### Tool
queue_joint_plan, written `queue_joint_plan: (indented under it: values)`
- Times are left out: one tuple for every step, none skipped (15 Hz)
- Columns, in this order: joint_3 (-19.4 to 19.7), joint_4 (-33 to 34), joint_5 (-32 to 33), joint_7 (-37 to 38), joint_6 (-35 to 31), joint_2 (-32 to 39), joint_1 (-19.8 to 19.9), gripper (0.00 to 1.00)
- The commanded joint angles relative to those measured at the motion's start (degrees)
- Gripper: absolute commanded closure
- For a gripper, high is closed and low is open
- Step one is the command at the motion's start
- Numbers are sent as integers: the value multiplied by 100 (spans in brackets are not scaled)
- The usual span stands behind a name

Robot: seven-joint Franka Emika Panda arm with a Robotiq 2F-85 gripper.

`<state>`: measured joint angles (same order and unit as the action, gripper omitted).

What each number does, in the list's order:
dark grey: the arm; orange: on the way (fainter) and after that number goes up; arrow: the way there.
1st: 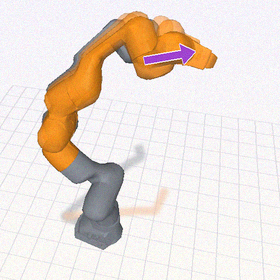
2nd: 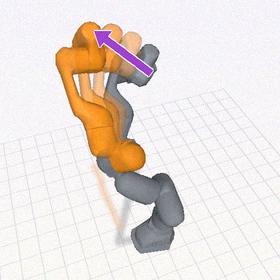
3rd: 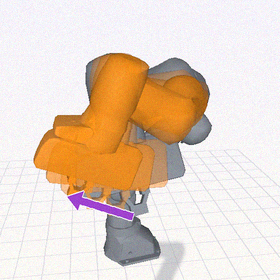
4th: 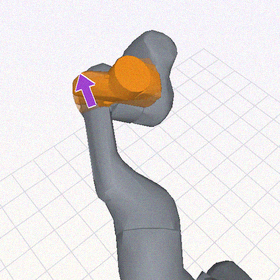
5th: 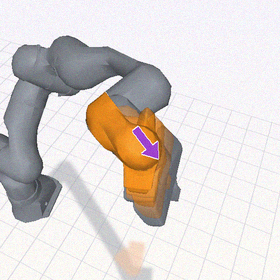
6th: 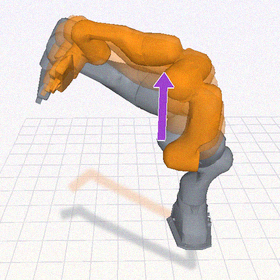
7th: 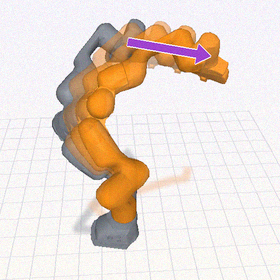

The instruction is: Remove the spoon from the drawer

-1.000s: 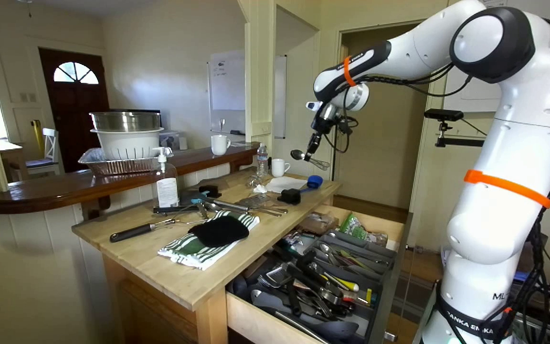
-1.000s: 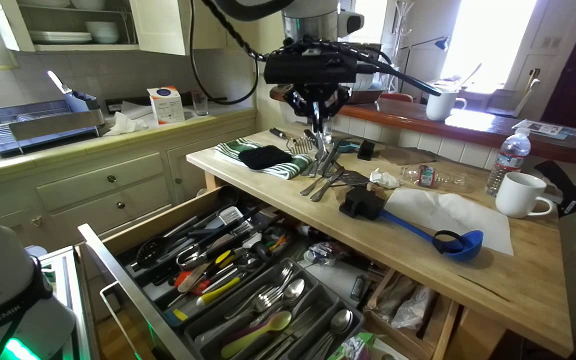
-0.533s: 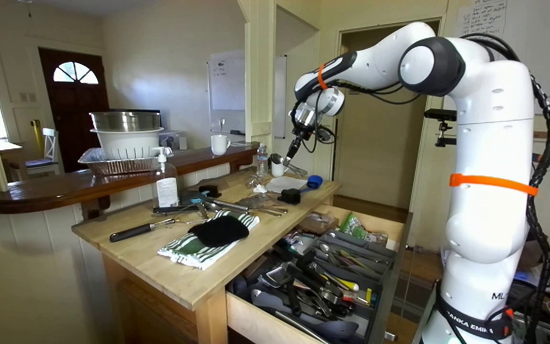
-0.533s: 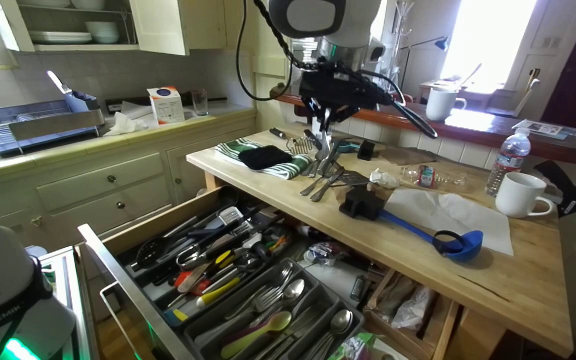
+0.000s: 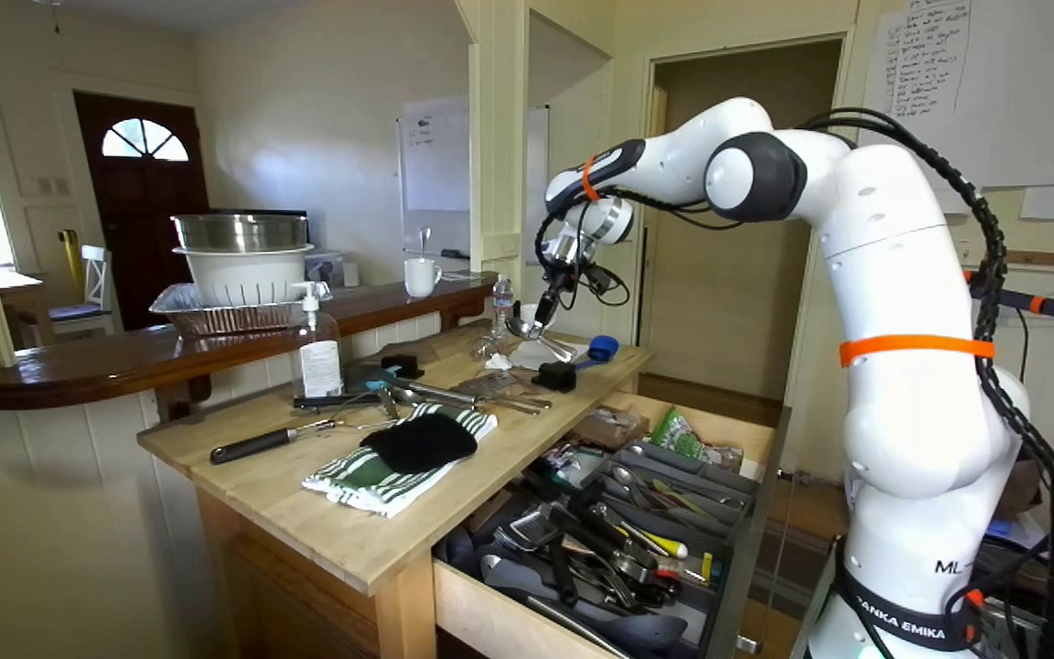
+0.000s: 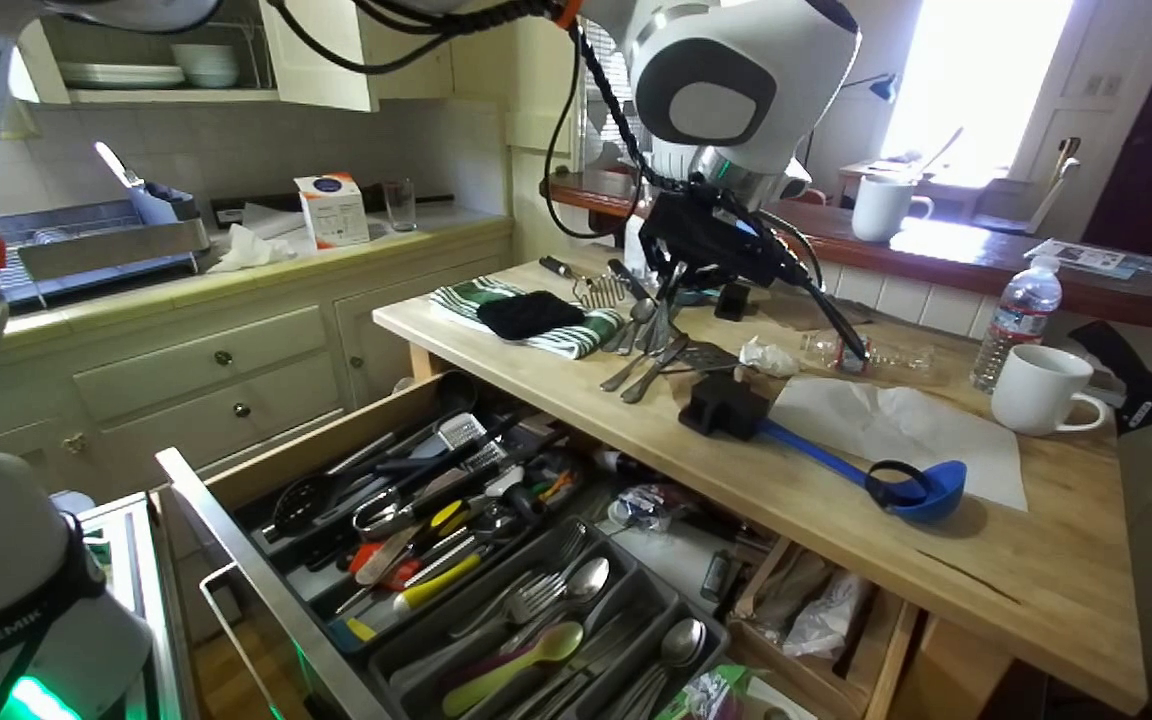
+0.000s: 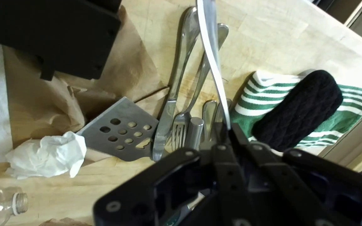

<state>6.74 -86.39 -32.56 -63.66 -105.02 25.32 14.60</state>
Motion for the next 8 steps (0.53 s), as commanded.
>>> queue_joint_plan:
  values:
    - [-255, 953, 35, 911, 437, 749, 172, 98]
    - [-300, 1071, 63, 1145, 424, 874, 183, 98]
    - [-346, 1190, 76, 1362, 401, 1014, 201, 98]
    - [-396, 1298, 84, 1552, 388, 1146, 220, 98]
    - [-444, 1404, 100, 1736, 387, 1268, 232, 98]
    - [-475, 1484, 135, 1920, 330, 1375, 225, 98]
    - [-514, 1580, 167, 2087, 311, 1486, 229, 98]
    - [-496, 1635, 300, 2273, 164, 1575, 173, 98]
